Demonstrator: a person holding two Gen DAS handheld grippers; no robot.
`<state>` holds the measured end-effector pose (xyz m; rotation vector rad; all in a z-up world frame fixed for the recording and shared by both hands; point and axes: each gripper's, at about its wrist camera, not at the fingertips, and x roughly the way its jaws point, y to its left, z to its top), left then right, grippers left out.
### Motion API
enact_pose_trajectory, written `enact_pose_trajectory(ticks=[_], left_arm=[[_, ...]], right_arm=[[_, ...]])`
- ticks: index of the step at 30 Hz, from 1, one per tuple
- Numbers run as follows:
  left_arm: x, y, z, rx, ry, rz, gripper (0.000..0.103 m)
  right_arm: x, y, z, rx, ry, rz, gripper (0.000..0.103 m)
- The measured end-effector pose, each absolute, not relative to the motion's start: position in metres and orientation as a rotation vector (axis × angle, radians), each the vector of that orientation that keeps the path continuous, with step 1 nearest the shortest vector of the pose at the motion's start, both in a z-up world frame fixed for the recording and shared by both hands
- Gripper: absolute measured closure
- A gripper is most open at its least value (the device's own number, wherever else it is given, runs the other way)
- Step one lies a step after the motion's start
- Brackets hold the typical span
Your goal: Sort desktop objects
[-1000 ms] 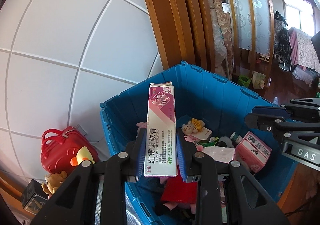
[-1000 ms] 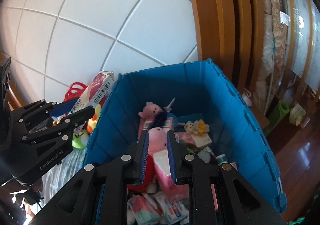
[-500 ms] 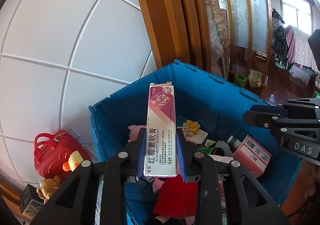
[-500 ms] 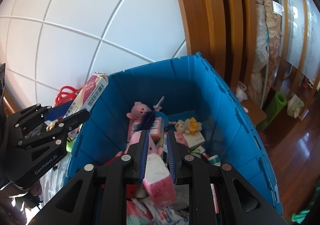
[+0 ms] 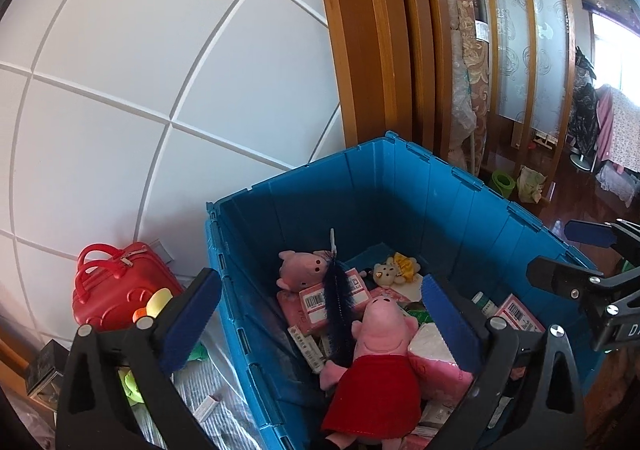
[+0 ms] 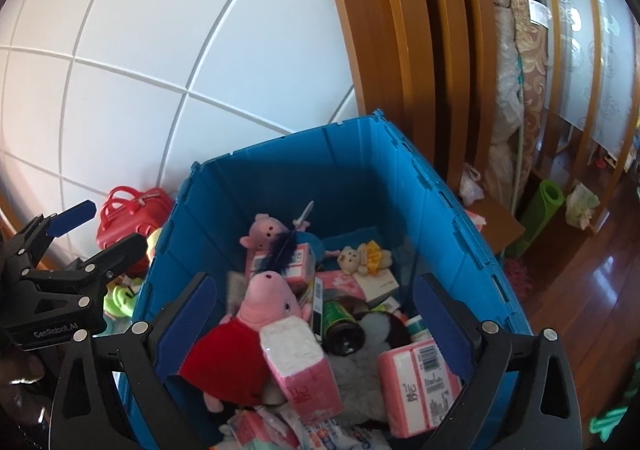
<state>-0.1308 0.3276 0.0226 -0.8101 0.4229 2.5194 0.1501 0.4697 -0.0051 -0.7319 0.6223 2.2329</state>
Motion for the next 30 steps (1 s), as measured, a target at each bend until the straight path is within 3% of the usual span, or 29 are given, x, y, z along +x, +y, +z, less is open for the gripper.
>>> enact_pose_trajectory(ticks=[12, 30], left_arm=[[-0.121, 0.230, -0.004, -0.904, 0.343, 2.611, 0.001], [-0.100, 0.028, -0.047, -1.100, 0.214, 2.764, 0.001]], right_arm=[[0.116, 0.414, 0.005, -0.769, 0.553, 2.342, 0.002], [-0.007, 0.265, -0.007, -0.948, 0.455, 2.505, 0.002]])
